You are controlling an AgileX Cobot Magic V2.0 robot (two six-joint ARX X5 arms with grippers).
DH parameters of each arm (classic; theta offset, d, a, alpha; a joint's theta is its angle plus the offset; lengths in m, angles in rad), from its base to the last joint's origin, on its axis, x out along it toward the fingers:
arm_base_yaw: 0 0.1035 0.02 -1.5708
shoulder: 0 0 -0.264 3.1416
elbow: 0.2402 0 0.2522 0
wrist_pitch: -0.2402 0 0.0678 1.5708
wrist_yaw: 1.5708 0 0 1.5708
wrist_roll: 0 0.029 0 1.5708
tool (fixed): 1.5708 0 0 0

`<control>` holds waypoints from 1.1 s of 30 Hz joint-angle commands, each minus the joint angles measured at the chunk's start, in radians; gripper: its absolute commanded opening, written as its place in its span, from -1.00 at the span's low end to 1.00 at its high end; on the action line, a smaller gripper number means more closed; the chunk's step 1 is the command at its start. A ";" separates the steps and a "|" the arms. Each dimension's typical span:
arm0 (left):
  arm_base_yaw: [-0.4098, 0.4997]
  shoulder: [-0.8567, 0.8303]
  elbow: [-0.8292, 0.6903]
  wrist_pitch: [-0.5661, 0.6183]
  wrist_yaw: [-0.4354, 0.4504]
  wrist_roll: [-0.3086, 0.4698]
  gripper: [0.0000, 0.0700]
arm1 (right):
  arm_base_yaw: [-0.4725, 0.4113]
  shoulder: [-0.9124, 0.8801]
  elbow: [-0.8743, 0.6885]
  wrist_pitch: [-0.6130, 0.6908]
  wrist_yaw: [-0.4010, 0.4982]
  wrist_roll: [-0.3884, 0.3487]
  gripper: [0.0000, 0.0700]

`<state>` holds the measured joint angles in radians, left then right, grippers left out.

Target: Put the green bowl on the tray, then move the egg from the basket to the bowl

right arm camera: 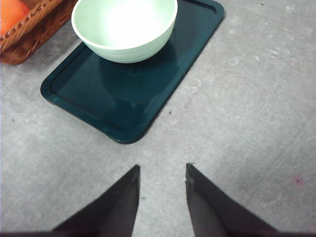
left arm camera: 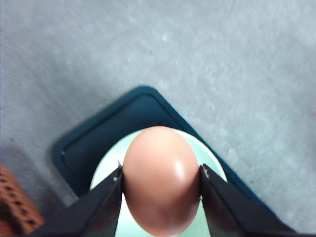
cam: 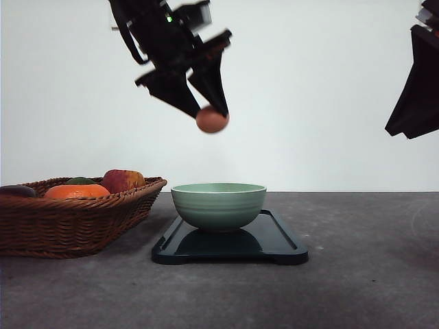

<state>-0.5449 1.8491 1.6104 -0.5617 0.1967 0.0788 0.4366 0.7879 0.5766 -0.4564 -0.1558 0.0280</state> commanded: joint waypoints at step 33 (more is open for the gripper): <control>-0.038 0.228 0.019 0.057 -0.018 0.010 -0.35 | 0.005 0.008 0.003 0.011 -0.004 -0.002 -0.48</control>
<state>-0.5719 2.0446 1.6104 -0.5161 0.1807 0.0830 0.4366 0.7879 0.5766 -0.4561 -0.1577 0.0261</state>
